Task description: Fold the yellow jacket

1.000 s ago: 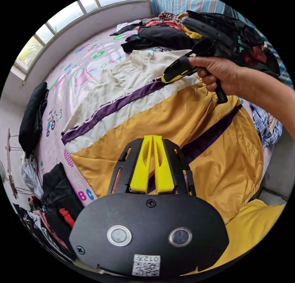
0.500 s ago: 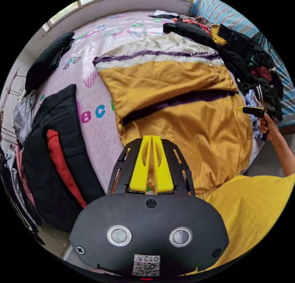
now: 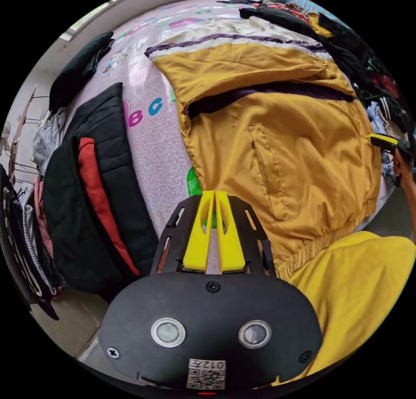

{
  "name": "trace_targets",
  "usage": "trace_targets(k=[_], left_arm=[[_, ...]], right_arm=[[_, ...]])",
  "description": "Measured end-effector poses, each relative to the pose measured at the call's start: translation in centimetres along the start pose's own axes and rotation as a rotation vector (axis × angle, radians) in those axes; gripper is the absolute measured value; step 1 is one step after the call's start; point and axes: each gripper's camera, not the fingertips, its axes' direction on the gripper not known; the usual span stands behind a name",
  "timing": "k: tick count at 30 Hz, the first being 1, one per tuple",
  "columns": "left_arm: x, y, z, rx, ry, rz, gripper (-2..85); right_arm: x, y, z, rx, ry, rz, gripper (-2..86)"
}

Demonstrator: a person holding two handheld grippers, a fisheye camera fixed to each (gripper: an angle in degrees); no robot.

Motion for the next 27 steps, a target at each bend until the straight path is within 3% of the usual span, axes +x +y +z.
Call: trace_targets(k=[6,13,19,24,27], left_arm=[[6.4,4.3,-0.3,0.028,0.186,0.149,0.2],[9.8,7.5,6.3,-0.085,0.079,0.175,0.3],[9.3,9.0,9.2,-0.063,0.129,0.148,0.5],[8.2,9.8,11.6,-0.071,0.194,0.128,0.7],[6.0,10.7,13.0,-0.1,0.309,0.075,1.1]], right_arm=[[-4.1,5.5,-2.1,-0.012,-0.161,-0.084,0.0],[-6.0,8.2,0.8,-0.139,0.008,-0.141,0.0],[-7.4,8.8,0.9,-0.152,0.093,-0.209,0.5],[-4.3,9.7,-0.2,-0.076,-0.048,-0.055,0.9],[-0.5,10.4,-0.8,-0.072,-0.263,0.073,1.3]])
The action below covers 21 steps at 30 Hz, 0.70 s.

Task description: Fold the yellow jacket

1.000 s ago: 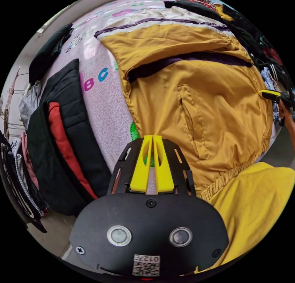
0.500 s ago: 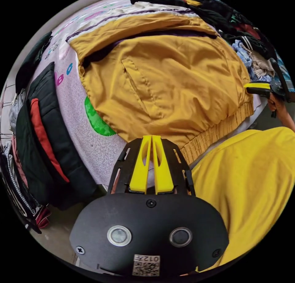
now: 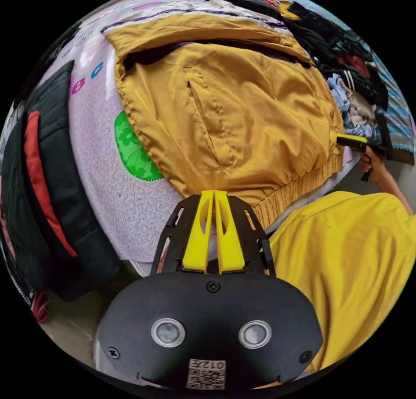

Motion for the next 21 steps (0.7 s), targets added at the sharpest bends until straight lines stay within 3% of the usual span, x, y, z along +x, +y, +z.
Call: trace_targets(k=[2,5,12,21], left_arm=[[-1.8,1.9,-0.9,0.059,0.086,-0.082,1.6],[-4.3,6.6,-1.6,0.144,0.135,-0.2,4.0],[-8.1,12.7,7.4,0.101,0.496,-0.336,10.1],[-9.7,14.1,14.7,0.095,0.507,-0.321,9.6]], right_arm=[[2.1,2.1,-2.7,0.102,-0.172,0.057,1.9],[4.9,5.8,-5.4,0.189,-0.266,0.137,3.9],[10.9,11.7,-4.7,0.138,-0.441,0.28,9.7],[12.8,13.3,-3.7,0.064,-0.476,0.267,10.8]])
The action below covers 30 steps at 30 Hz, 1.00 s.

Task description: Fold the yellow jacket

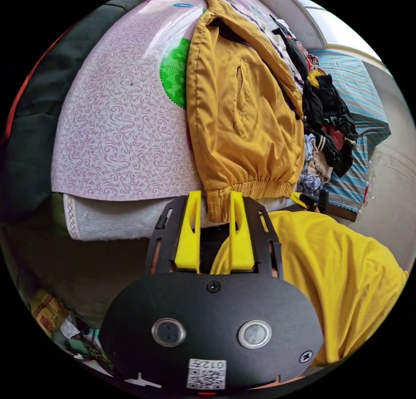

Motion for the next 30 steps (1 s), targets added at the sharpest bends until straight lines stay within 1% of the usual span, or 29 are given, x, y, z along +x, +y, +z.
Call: trace_targets(k=[7,12,15,17,18,20,22,25,26,28,30], left_arm=[[-3.7,0.7,1.9,-0.022,0.046,0.046,8.7],[-6.4,1.6,3.1,-0.017,0.061,0.038,6.8],[-8.5,1.9,4.2,-0.055,0.114,0.016,5.9],[-9.4,2.2,3.9,-0.043,0.16,0.024,5.5],[-9.9,2.5,3.3,-0.025,0.207,0.029,5.3],[-10.3,3.0,2.1,0.019,0.307,0.048,4.9],[-10.0,3.4,-0.4,0.098,0.43,0.094,4.4],[-8.7,3.6,-4.2,0.209,0.555,0.187,3.8],[-8.4,3.7,-4.9,0.231,0.574,0.203,3.7],[-7.4,3.8,-7.6,0.302,0.624,0.275,3.3],[-6.9,4.0,-9.1,0.336,0.636,0.309,3.1]], right_arm=[[1.2,0.9,-2.1,0.043,-0.06,0.001,10.0],[2.5,1.4,-3.2,0.021,-0.06,0.024,6.0],[3.4,2.4,-4.9,0.026,-0.145,0.032,3.4],[3.7,3.3,-7.0,0.045,-0.251,0.011,2.5],[3.7,3.5,-7.6,0.05,-0.28,0.003,2.4],[3.3,4.3,-10.2,0.084,-0.424,-0.051,1.9],[2.7,4.8,-12.3,0.12,-0.531,-0.097,1.8],[1.4,5.2,-16.0,0.2,-0.692,-0.173,1.6],[0.7,5.4,-17.5,0.23,-0.734,-0.21,1.6],[-0.5,5.6,-19.6,0.265,-0.766,-0.266,1.5],[-1.3,5.9,-21.3,0.287,-0.791,-0.313,1.4]])
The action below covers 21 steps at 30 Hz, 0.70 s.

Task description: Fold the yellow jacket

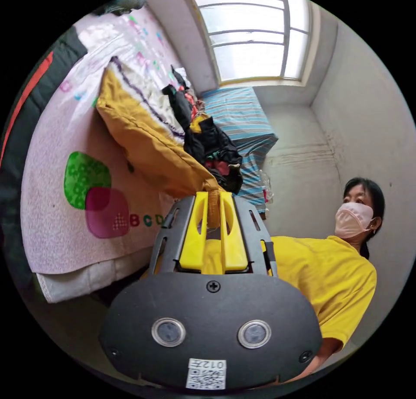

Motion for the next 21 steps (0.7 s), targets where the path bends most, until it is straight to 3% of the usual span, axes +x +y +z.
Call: trace_targets(k=[14,21], left_arm=[[3.9,5.8,-5.7,0.121,0.18,0.034,1.8],[1.4,5.4,-5.8,0.178,0.283,-0.014,1.6]], right_arm=[[-8.4,4.1,-5.6,0.036,-0.281,-0.215,1.1],[-8.0,3.1,-6.3,0.04,-0.301,-0.198,1.1]])
